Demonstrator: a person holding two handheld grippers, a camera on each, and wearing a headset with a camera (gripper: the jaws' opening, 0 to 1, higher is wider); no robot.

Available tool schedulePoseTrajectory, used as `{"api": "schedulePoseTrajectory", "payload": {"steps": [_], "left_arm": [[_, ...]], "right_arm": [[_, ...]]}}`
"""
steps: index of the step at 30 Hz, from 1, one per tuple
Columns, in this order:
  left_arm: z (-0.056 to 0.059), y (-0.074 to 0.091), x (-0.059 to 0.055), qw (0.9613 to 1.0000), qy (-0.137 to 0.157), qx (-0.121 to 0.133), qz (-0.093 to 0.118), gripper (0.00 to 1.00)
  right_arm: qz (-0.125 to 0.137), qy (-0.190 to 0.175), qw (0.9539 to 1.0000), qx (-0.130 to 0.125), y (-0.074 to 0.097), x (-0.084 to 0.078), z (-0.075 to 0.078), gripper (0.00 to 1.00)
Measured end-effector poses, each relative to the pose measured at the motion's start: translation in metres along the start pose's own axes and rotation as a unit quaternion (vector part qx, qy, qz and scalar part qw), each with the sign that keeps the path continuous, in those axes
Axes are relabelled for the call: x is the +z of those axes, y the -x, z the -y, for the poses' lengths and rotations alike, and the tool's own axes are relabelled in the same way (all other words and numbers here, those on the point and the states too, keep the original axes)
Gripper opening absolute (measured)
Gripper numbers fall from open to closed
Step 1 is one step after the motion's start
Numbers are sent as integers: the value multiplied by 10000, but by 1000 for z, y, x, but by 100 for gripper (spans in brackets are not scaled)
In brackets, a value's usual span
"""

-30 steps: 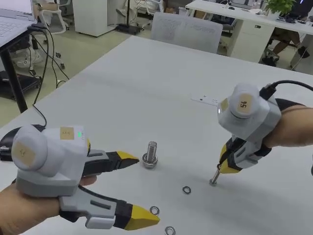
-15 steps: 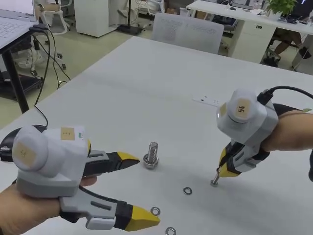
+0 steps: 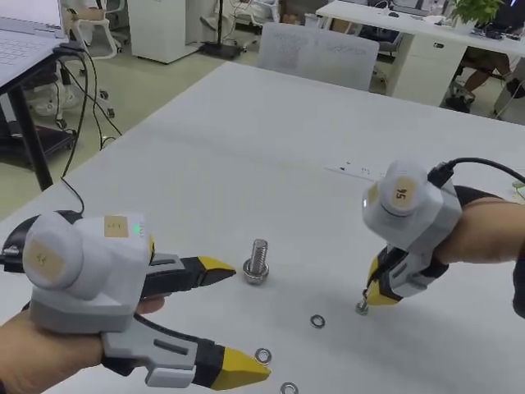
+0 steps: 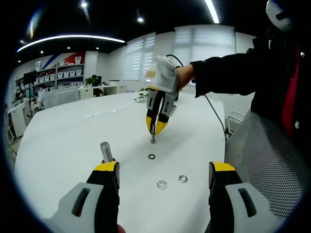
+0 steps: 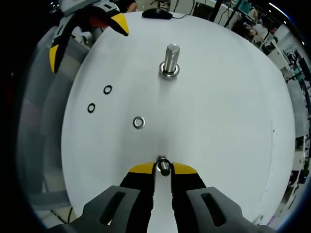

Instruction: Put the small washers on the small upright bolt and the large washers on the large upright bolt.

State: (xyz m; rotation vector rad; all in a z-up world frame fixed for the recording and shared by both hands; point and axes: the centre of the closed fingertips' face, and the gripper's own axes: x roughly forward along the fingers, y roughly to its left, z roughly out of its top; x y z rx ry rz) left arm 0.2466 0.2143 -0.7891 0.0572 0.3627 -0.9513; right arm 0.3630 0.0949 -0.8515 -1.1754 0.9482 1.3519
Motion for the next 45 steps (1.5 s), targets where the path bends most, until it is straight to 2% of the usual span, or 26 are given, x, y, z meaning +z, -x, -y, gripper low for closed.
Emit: {"api": "schedulePoseTrajectory", "payload": {"steps": [25, 40, 45], "left_arm": [[-1, 1, -1, 10000, 14, 27, -7, 74], [-2, 1, -1, 10000, 16, 34, 3, 74], [-2, 1, -2, 10000, 18, 37, 7, 74]], "right_arm": [[-21, -65, 9999, 111, -21, -5, -4, 13], [-62, -42, 9999, 123, -22, -5, -3, 13], [-32, -99, 9999, 112, -21, -4, -3, 16]]}}
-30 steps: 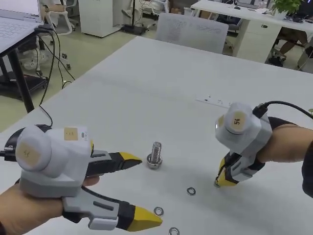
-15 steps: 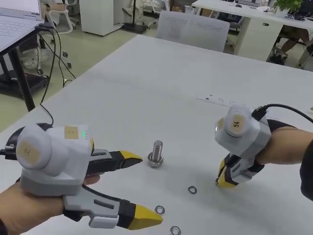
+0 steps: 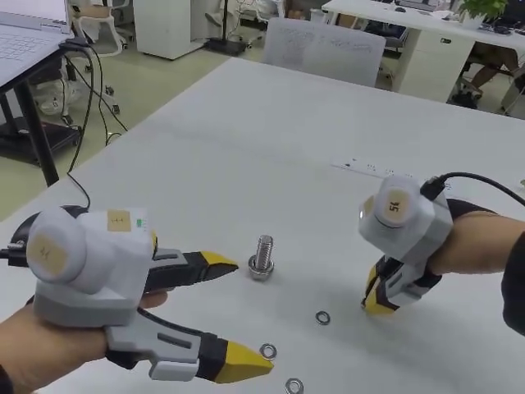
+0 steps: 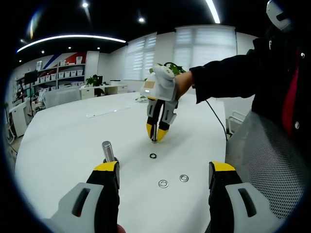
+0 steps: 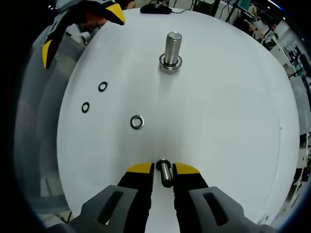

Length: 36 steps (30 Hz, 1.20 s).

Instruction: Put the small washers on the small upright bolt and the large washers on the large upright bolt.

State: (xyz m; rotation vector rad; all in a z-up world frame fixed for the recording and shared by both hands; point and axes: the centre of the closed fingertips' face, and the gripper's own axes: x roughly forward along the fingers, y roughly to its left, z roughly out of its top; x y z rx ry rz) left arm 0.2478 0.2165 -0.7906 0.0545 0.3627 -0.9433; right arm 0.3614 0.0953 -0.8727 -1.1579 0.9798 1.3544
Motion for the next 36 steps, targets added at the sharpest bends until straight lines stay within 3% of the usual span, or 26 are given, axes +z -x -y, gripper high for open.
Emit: {"api": "schedulePoseTrajectory", "payload": {"steps": [6, 13, 24, 36], "left_arm": [[1, -1, 0, 10000, -8, -14, -2, 74], [2, 0, 1, 10000, -13, -21, 3, 74], [2, 2, 2, 10000, -19, -19, 13, 75], [2, 3, 3, 10000, -35, 5, 36, 75]], "right_arm": [[-17, -39, 10000, -31, 1, -2, 1, 23], [141, -158, 9998, -59, 5, 4, 1, 39], [284, -73, 9995, -97, 14, 15, 1, 44], [411, 283, 9986, -153, 22, 42, -2, 44]]}}
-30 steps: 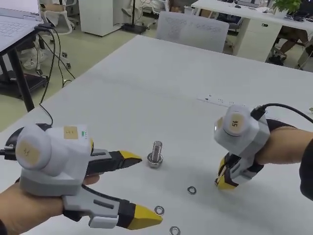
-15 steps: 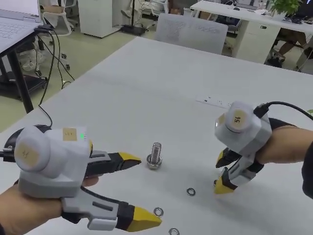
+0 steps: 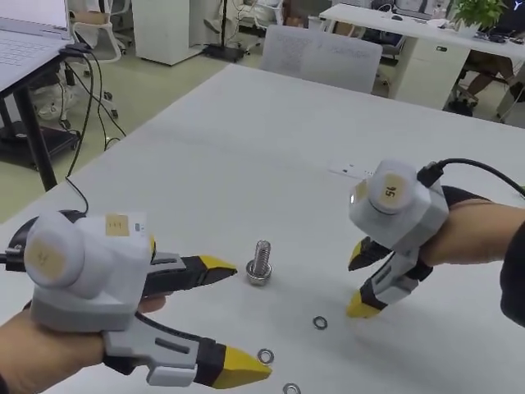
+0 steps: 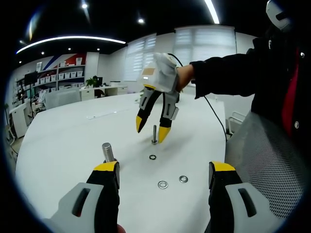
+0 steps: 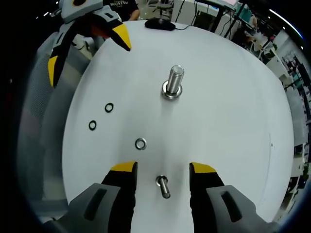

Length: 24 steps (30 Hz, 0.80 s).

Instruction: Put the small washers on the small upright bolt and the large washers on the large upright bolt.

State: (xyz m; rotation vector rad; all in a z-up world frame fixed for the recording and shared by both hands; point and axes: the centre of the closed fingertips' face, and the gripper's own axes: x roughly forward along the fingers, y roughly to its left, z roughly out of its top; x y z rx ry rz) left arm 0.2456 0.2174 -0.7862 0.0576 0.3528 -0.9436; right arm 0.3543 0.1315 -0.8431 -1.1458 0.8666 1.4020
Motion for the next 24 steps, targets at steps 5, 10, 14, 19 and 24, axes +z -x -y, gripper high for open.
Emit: {"api": "schedulePoseTrajectory", "payload": {"steps": [5, 10, 14, 19, 24], "left_arm": [[-1, 1, 0, 10000, -5, 15, 10, 75], [-1, 1, 1, 10000, -9, 31, 30, 74], [-1, 2, 1, 10000, -9, 52, 45, 74], [-1, 3, 1, 10000, -12, 65, 53, 74], [-2, 5, 1, 9999, 2, 99, 75, 74]], "right_arm": [[-52, 146, 9999, 46, -2, 7, -4, 44], [-125, 273, 9995, 131, -6, 11, -9, 44], [-191, 372, 9990, 179, -9, 13, -13, 43], [-259, 465, 9982, 290, -15, 18, -20, 42], [-380, 587, 9969, 373, -23, 18, -26, 41]]}}
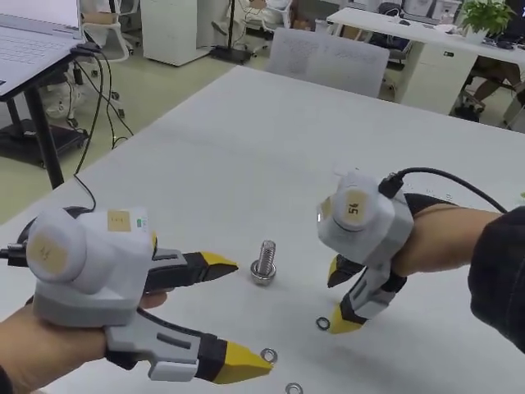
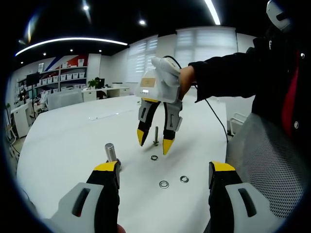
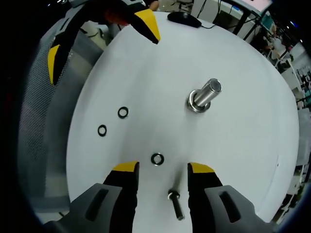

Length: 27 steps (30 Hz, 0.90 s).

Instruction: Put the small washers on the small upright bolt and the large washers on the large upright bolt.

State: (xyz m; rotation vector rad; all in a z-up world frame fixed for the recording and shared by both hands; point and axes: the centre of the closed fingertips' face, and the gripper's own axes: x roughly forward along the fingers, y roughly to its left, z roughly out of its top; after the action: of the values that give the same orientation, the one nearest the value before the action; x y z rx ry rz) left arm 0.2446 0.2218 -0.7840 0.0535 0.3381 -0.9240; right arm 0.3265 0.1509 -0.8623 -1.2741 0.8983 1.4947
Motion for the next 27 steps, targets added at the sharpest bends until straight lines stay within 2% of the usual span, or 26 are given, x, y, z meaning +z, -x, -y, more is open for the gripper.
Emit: {"api": "schedulePoseTrajectory", "payload": {"steps": [7, 13, 27], "left_arm": [[-1, 2, -1, 10000, 17, 31, 18, 74], [-1, 3, -1, 10000, 25, 40, 33, 74], [1, 5, -2, 10000, 31, 39, 28, 74]], "right_arm": [[-75, 71, 9999, 114, -8, 3, -5, 38], [-228, 125, 9995, 175, -14, -1, -9, 36], [-289, 119, 9992, 245, -19, -1, -13, 32]]}}
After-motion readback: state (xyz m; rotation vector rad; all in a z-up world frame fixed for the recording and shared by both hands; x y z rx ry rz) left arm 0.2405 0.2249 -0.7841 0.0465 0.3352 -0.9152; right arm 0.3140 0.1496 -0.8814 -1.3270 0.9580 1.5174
